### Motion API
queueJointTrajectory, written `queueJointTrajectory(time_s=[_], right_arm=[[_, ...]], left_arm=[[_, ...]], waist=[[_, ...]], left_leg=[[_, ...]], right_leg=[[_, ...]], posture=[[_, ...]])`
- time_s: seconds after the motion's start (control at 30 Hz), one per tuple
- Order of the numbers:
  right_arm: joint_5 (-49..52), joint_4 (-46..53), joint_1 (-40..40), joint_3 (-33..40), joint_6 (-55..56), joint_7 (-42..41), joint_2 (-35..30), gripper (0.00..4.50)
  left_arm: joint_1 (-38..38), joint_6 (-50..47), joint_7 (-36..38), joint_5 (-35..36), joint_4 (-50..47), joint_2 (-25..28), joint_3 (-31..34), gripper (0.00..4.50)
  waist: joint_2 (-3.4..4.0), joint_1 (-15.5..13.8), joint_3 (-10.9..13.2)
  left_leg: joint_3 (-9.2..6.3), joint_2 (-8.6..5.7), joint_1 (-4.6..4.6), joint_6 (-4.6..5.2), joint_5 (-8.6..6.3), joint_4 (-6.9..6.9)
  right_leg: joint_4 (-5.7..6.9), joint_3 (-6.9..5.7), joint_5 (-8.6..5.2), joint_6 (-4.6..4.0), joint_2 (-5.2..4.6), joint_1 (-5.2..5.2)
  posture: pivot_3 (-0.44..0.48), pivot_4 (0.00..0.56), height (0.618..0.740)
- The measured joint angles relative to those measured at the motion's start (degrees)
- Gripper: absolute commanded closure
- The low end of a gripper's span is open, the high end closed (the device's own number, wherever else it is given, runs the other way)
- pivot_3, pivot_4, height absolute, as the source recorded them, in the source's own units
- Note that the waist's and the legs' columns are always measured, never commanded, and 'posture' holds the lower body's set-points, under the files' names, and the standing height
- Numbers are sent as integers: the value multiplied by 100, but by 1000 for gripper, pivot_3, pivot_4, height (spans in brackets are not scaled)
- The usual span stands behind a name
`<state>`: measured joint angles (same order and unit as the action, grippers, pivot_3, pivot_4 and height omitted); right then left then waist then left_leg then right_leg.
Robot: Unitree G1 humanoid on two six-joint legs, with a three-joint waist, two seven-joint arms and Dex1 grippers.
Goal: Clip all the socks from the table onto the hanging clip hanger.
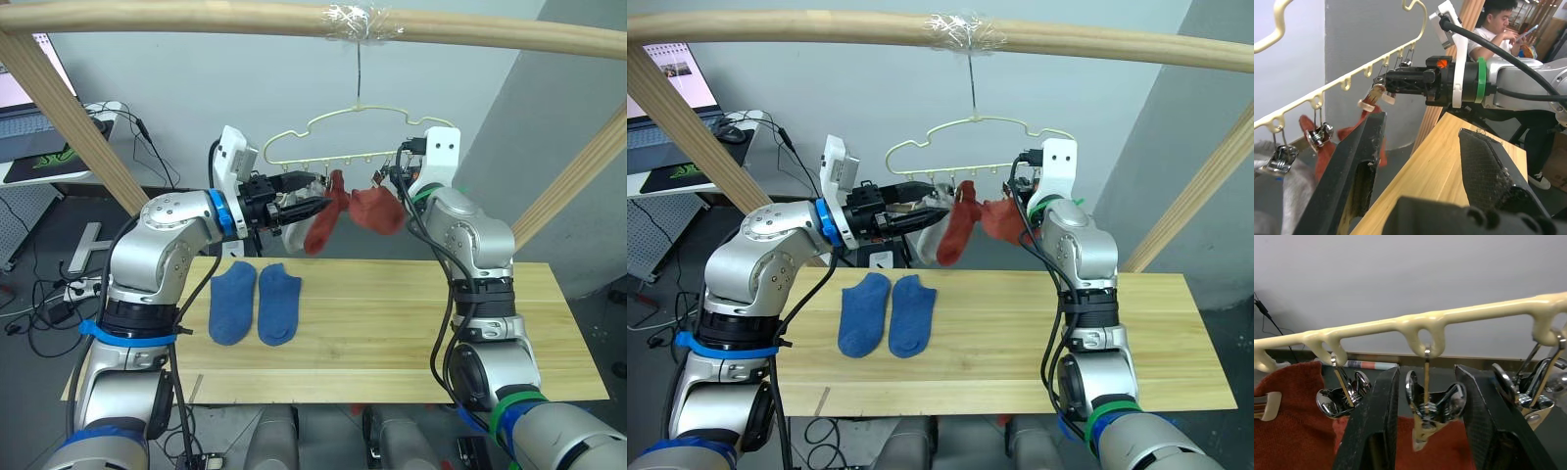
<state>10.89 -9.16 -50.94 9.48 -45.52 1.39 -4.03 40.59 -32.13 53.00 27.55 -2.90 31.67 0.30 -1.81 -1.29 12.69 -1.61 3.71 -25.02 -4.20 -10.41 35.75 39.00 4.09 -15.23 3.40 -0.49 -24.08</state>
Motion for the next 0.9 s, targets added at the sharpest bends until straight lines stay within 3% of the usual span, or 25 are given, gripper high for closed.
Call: queueJointTrajectory(time_s=[0.13, 0.33, 0.63, 0.73, 0.87, 0.9], right_arm=[[-1, -31, -53, 3, 3, -5, 2, 2663], [-21, -130, -84, -2, 34, 0, -9, 4323], [-63, -223, -162, 11, 120, 29, -39, 4411], [-61, -224, -163, 33, 121, 29, -42, 4411], [-60, -224, -163, 49, 118, 29, -43, 4411], [-60, -224, -163, 50, 117, 29, -43, 4411]], left_arm=[[-1, 1, -10, -7, 0, 1, 0, 1793], [-3, 1, -66, -52, 0, 1, 0, 1793], [-232, -37, -246, -542, 7, 108, -352, 1793], [-480, -209, -340, -798, 201, 200, -587, 1218], [-713, -77, -505, -1265, 711, 272, -763, 25], [-756, 7, -527, -1362, 828, 284, -777, 25]], waist=[[0, -1, 0], [0, -1, 0], [0, 1, 0], [0, 3, 0], [0, 0, 0], [0, -1, 0]], left_leg=[[0, 0, 0, 0, 0, 0], [0, 0, 0, 0, 0, 0], [1, 0, 0, 0, 0, -2], [1, 0, 1, 0, 0, -3], [0, 0, 0, 0, 0, -2], [1, 0, 0, 0, 0, -2]], right_leg=[[0, 0, 0, 0, 0, 0], [0, 0, 0, 0, 0, 0], [-1, 1, 0, 0, 0, 0], [0, 0, 0, 0, 0, -1], [0, 0, 0, 0, 0, -1], [0, 0, 0, 0, 0, -1]], posture=[[177, 155, 740], [173, 153, 740], [169, 155, 740], [169, 157, 740], [166, 157, 740], [166, 157, 740]])
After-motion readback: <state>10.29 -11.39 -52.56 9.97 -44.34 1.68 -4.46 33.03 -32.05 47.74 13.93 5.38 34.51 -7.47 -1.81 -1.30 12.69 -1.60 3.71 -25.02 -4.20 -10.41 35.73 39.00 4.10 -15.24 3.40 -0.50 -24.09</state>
